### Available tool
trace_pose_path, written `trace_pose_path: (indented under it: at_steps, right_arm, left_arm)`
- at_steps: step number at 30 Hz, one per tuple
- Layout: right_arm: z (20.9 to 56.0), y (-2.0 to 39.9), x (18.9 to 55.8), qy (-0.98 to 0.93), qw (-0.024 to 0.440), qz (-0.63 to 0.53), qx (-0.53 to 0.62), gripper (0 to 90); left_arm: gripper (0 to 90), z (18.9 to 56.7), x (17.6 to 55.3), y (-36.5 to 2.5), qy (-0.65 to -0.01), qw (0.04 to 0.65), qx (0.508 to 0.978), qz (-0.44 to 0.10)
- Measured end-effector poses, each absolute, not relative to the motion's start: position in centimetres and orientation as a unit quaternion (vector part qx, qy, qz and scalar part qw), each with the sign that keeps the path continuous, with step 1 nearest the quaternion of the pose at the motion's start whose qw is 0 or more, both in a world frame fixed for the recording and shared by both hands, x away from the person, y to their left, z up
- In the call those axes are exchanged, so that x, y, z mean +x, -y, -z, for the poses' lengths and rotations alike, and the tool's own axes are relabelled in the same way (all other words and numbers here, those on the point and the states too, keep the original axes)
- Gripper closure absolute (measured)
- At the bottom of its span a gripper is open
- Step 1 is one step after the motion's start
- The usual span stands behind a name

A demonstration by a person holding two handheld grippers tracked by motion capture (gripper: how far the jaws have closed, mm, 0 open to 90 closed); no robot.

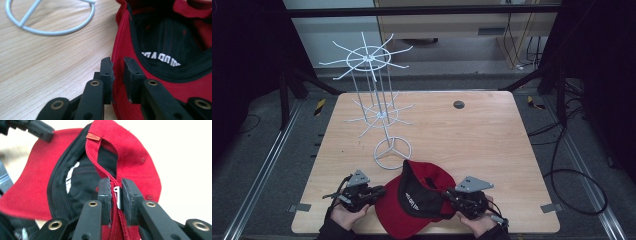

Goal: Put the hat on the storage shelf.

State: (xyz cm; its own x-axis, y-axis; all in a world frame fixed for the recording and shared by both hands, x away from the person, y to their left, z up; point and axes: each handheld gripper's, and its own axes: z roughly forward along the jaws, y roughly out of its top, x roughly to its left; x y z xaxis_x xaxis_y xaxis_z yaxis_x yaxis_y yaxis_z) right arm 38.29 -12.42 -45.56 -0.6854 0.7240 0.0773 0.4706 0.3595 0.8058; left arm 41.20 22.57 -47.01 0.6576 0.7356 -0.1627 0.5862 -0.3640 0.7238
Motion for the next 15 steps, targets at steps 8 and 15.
trace_pose_path:
  at_steps: [8, 15]
  right_arm:
    - [45.0, 14.3, 38.5, -0.767, 0.176, -0.457, 0.416, 80.3]
    - [45.4, 17.2, 39.5, -0.715, 0.19, -0.456, 0.495, 80.2]
  left_arm:
    - [79.7, 46.8, 41.3, -21.6, -0.395, 0.402, 0.821, -0.091]
    - [79.8, 46.8, 41.6, -20.5, -0.388, 0.399, 0.826, -0.09]
